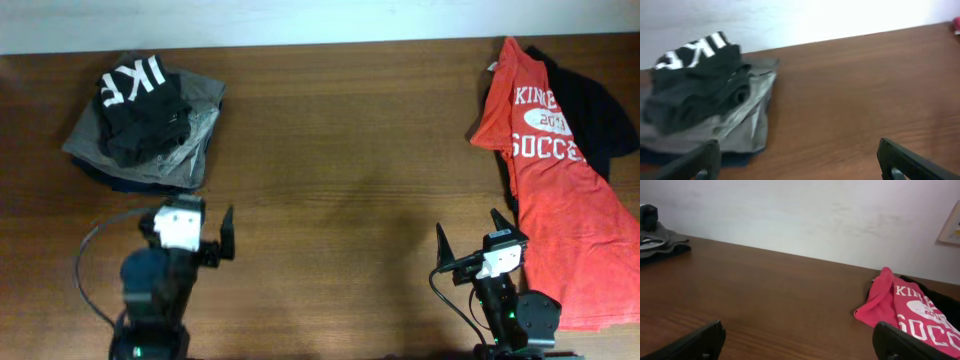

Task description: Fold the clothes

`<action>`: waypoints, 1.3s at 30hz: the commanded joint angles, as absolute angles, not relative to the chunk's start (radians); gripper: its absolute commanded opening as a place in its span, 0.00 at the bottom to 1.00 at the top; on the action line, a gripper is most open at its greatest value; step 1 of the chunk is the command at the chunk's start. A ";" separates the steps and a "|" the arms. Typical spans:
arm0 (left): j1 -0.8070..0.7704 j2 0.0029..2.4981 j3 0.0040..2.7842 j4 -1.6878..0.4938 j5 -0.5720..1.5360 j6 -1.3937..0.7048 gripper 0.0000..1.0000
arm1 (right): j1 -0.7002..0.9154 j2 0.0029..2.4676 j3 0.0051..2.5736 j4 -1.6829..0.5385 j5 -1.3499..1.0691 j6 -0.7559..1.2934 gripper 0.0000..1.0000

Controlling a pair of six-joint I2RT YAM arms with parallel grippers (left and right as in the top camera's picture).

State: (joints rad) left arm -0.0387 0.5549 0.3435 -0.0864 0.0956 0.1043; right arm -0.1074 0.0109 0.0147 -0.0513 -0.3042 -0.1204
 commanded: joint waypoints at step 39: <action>0.043 0.005 0.009 -0.076 0.066 0.113 0.99 | -0.098 0.003 0.007 -0.052 -0.295 -0.123 0.99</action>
State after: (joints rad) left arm 0.0372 0.0162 0.0128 -0.0692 0.0769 0.1043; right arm -0.1074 0.0109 0.0147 -0.0513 -0.3038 -0.1207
